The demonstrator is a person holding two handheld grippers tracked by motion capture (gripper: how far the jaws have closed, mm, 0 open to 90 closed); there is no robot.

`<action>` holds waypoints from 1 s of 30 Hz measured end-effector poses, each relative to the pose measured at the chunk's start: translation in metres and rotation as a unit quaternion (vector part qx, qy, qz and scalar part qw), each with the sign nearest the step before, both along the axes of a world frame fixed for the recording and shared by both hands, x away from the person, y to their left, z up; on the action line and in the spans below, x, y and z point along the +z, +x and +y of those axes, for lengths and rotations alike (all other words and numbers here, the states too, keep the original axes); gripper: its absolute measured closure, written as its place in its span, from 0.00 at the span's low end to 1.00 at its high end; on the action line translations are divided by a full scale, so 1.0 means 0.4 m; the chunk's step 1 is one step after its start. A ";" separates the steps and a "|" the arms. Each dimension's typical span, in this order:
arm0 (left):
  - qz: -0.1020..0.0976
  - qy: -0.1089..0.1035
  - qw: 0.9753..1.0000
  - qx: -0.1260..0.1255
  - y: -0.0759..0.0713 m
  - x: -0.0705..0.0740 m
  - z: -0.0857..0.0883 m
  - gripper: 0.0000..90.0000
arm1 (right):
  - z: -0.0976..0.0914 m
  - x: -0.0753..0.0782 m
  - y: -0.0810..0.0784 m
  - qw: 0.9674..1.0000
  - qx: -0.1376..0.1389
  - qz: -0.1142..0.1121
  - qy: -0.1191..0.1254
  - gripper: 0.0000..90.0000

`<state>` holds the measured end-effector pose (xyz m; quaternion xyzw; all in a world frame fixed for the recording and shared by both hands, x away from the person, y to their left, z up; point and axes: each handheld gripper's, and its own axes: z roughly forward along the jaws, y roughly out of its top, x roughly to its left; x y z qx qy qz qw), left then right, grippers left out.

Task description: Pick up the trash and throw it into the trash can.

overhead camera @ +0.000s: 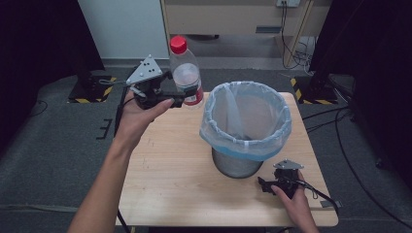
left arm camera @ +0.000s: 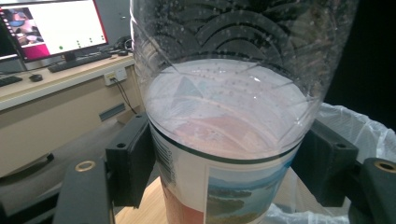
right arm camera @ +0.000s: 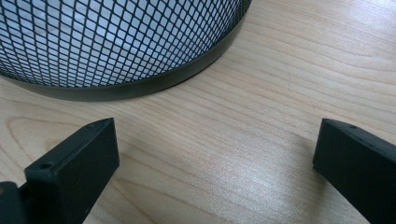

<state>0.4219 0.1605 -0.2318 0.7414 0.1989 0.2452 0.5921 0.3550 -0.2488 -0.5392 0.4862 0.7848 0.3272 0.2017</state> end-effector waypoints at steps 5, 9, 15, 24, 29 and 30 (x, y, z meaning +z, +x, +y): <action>0.000 -0.001 1.000 -0.007 0.000 0.007 -0.016 0.31 | 0.000 0.000 0.000 1.000 0.000 0.000 0.000 0.00; 0.000 -0.002 1.000 -0.013 0.000 0.013 -0.028 0.31 | 0.000 0.000 0.000 1.000 0.000 0.000 0.000 0.00; -0.002 -0.006 1.000 -0.021 -0.003 0.023 -0.043 0.31 | -0.001 0.000 0.000 1.000 0.001 0.000 -0.001 0.00; -0.002 -0.008 0.999 -0.031 -0.003 0.028 -0.070 0.31 | 0.000 0.000 0.000 1.000 0.000 0.000 0.000 0.00; -0.003 -0.009 0.999 -0.035 -0.003 0.031 -0.080 0.31 | 0.000 0.000 0.000 1.000 0.000 0.000 0.000 0.00; -0.004 -0.009 0.999 -0.036 -0.003 0.032 -0.083 0.31 | 0.000 0.000 0.000 1.000 0.000 0.000 0.000 0.00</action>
